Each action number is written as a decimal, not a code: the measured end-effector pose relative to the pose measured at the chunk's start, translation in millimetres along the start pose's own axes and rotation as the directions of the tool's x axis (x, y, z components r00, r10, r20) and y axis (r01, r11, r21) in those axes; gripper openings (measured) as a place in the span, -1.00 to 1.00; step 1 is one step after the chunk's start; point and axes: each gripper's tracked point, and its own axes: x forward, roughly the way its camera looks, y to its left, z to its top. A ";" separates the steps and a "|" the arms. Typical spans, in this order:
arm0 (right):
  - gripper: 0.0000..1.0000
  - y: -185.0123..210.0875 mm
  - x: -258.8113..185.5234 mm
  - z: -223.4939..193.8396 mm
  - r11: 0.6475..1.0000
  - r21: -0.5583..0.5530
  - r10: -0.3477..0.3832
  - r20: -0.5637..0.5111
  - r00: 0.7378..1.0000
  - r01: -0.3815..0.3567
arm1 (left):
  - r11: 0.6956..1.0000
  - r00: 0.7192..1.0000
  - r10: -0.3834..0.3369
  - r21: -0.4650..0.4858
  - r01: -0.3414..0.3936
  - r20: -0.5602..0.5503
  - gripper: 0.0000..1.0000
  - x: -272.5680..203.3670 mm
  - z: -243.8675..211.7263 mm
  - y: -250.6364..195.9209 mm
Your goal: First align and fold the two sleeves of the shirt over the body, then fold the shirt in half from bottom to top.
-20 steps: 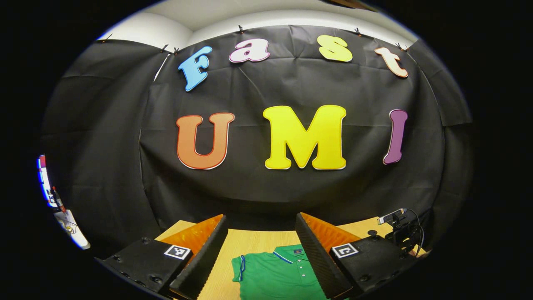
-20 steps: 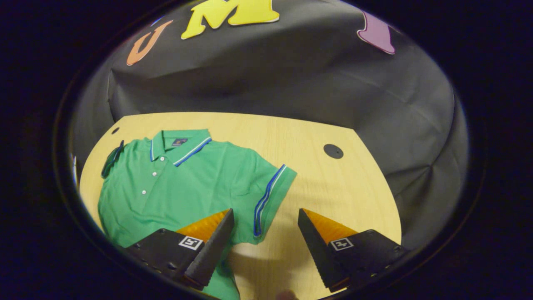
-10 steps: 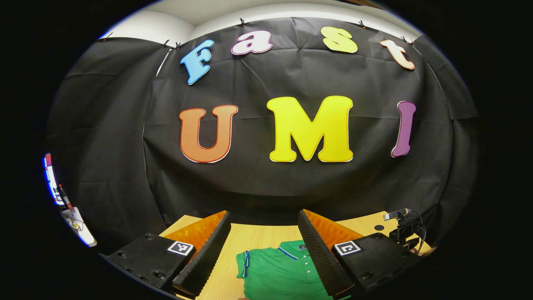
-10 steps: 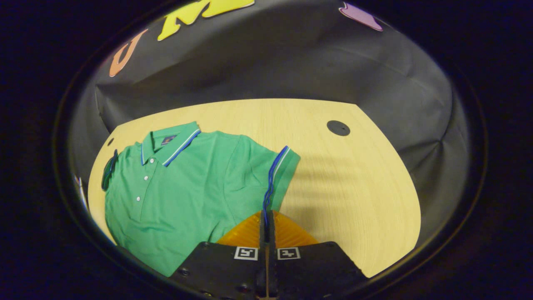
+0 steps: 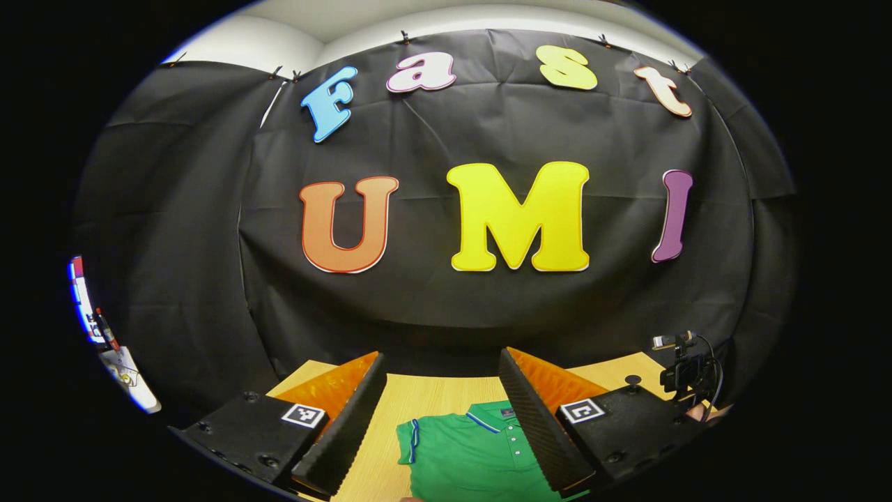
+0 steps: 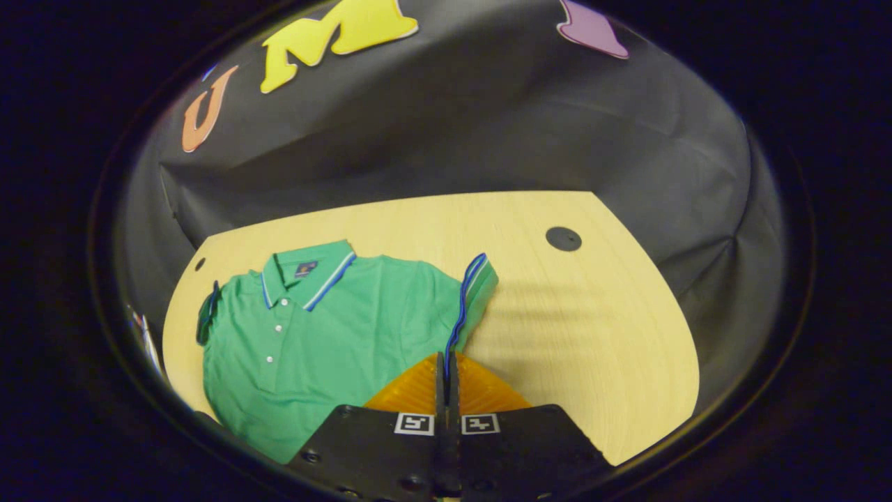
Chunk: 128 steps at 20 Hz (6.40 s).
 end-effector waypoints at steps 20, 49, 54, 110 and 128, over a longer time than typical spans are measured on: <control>0.19 166.0 -37.7 24.8 0.984 -0.122 0.144 0.079 0.986 -0.134 | 0.992 0.991 0.121 -0.036 -0.123 -0.054 1.00 -32.1 -18.0 80.6; 0.93 83.3 -191.4 -2.2 0.984 -0.167 -0.024 0.197 0.980 0.058 | 0.993 0.643 -0.108 -0.116 0.029 -0.758 1.00 109.2 -329.9 58.6; 0.93 81.1 -187.2 -7.2 0.985 -0.161 -0.025 0.181 0.983 0.055 | 0.996 0.610 -0.083 -0.090 0.020 -0.788 0.32 115.6 -352.1 66.6; 0.93 5.9 -213.7 -272.8 0.984 -0.177 -0.032 -0.051 0.998 0.023 | 0.986 0.729 -0.166 -0.110 0.124 -0.665 1.00 -203.8 -338.3 17.2; -0.75 25.6 -181.7 -301.2 0.992 -0.104 0.058 -0.138 0.989 -0.073 | 0.978 0.661 -0.169 -0.042 0.203 -0.731 -0.45 -220.8 -366.5 40.7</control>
